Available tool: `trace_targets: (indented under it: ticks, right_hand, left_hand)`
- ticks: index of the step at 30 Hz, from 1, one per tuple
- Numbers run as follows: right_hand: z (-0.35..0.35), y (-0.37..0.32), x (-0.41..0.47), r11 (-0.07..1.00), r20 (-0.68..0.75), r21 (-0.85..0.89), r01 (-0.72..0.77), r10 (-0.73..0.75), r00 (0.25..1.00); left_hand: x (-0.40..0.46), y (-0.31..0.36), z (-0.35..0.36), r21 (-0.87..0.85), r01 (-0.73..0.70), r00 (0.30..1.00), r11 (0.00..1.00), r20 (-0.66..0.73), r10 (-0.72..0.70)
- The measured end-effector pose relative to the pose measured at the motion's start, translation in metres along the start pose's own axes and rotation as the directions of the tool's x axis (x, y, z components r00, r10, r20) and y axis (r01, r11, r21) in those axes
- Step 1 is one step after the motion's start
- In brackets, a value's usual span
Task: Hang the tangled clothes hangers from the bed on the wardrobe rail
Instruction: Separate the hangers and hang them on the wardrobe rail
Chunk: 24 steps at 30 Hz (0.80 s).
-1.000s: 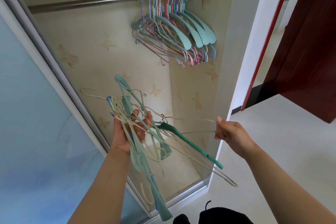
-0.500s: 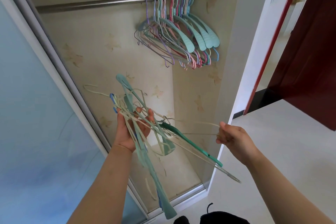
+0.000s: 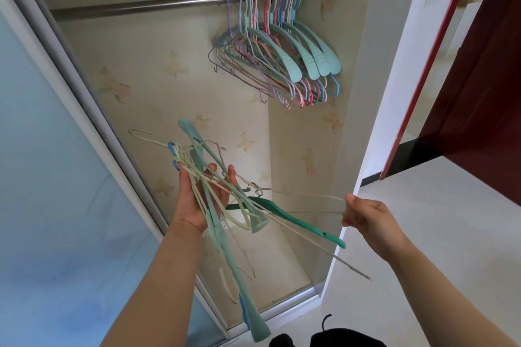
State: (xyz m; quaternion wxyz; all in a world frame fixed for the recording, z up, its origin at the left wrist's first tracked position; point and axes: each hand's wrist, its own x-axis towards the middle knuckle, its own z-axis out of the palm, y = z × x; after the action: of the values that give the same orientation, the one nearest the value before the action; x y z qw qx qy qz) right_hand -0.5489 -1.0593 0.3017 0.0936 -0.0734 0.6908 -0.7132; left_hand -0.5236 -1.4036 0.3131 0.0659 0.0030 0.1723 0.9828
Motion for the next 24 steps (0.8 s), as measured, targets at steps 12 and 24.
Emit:
trace_targets:
  ticks: [12,24]
  right_hand:
    - [-0.001,0.011,0.003,0.985,0.031,0.161,-0.057,0.052,0.998]
    - [-0.011,0.012,0.016,0.889,-0.056,0.446,-0.108,0.148,0.987]
  left_hand:
    - [-0.001,-0.013,0.010,-0.013,0.012,0.998,1.000,0.059,-0.011]
    - [-0.002,-0.012,-0.006,-0.063,-0.079,0.995,0.995,-0.061,0.075]
